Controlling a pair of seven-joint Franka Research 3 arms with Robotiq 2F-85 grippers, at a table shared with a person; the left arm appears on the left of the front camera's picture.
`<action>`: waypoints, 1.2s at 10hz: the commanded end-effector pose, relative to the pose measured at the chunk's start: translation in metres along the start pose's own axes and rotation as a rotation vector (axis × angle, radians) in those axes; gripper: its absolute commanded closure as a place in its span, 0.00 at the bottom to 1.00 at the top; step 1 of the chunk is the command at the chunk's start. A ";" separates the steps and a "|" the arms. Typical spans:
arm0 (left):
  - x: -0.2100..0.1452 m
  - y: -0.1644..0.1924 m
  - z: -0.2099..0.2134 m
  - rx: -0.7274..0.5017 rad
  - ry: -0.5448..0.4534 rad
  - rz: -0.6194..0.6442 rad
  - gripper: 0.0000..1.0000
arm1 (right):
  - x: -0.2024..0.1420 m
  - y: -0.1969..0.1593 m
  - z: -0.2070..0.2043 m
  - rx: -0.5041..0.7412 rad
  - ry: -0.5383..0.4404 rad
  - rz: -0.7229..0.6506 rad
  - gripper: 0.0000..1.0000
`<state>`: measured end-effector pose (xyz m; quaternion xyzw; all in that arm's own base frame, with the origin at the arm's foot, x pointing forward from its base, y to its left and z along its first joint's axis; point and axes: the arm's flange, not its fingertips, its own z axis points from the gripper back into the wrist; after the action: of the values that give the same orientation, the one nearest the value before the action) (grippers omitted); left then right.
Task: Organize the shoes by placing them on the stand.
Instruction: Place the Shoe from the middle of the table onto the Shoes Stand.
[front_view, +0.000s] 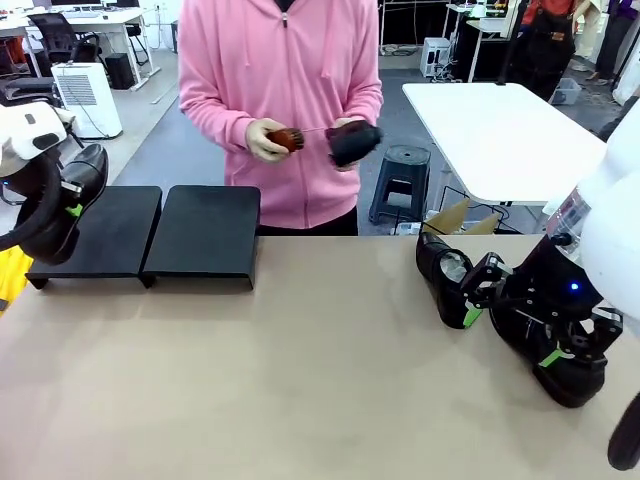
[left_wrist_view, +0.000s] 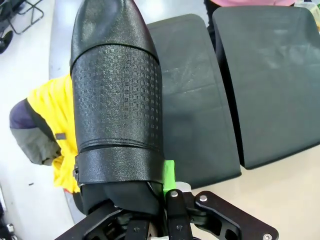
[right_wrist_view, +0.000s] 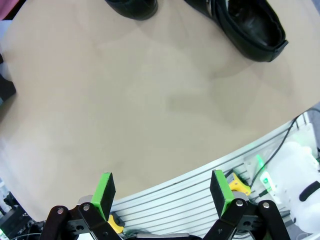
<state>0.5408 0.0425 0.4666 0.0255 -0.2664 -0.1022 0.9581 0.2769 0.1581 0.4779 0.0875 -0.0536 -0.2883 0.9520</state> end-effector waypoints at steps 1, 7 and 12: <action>0.009 -0.007 0.021 -0.046 0.011 0.002 1.00 | 0.001 0.002 -0.001 0.008 -0.005 -0.001 0.00; 0.004 -0.004 -0.008 0.010 0.003 0.003 1.00 | 0.001 0.002 -0.001 0.008 -0.005 -0.001 0.00; 0.016 0.010 -0.023 0.061 -0.084 0.031 1.00 | 0.001 0.002 -0.001 0.008 -0.005 -0.001 0.00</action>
<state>0.5627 0.0436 0.4496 0.0356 -0.2932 -0.0935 0.9508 0.2769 0.1581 0.4778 0.0875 -0.0536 -0.2883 0.9520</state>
